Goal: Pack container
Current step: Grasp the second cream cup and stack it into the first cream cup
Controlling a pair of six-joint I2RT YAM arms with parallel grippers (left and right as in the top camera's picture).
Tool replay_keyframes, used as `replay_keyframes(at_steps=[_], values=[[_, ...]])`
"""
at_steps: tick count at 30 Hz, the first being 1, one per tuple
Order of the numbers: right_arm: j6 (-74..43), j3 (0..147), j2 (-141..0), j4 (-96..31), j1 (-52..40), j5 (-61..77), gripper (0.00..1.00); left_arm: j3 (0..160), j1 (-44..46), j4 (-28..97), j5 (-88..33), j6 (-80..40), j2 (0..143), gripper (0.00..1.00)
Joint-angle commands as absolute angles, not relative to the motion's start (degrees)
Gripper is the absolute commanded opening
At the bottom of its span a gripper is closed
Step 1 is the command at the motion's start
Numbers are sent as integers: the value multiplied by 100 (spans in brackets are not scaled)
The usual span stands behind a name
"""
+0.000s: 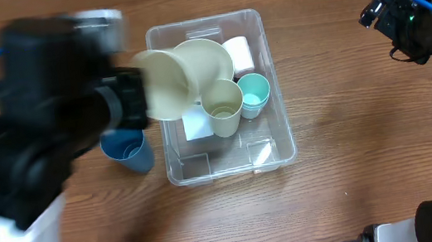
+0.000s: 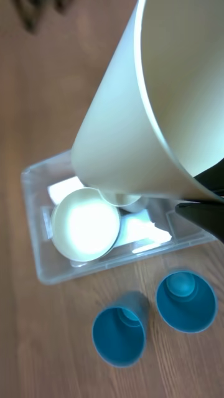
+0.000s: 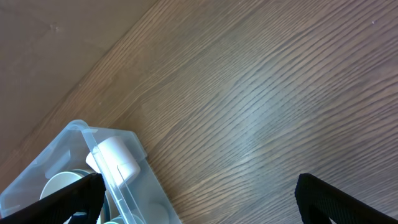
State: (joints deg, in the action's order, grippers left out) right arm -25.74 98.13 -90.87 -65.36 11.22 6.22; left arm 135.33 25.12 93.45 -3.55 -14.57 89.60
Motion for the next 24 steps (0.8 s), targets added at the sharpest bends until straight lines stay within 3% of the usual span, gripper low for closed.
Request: replay_keyframes(at_steps=[1, 5, 12, 15, 16, 20, 23, 24], values=[[-2598, 9865, -9056, -6506, 1122, 655, 100, 13353, 3411, 9413, 843, -1435, 9861, 4], [-2598, 9865, -9056, -6506, 1122, 655, 100, 13356, 3640, 9310, 1406, -1612, 10582, 4], [-2598, 9865, -9056, -6506, 1122, 655, 100, 13353, 3638, 9122, 1160, -1632, 10722, 4], [-2598, 9865, -9056, -6506, 1122, 652, 100, 13353, 3640, 9161, 1000, -1640, 10829, 22], [-2598, 9865, -9056, -6506, 1122, 655, 100, 13353, 3640, 9153, 1007, -1675, 10831, 35], [-2598, 9865, -9056, -6506, 1122, 655, 100, 13673, 3409, 9382, 1612, -1837, 10785, 67], [-2598, 9865, -9056, -6506, 1122, 655, 100, 14000, 2475, 9679, 1940, -2099, 10565, 80], [-2598, 9865, -9056, -6506, 1122, 655, 100, 13998, 2121, 9682, 1846, -2143, 10536, 80]])
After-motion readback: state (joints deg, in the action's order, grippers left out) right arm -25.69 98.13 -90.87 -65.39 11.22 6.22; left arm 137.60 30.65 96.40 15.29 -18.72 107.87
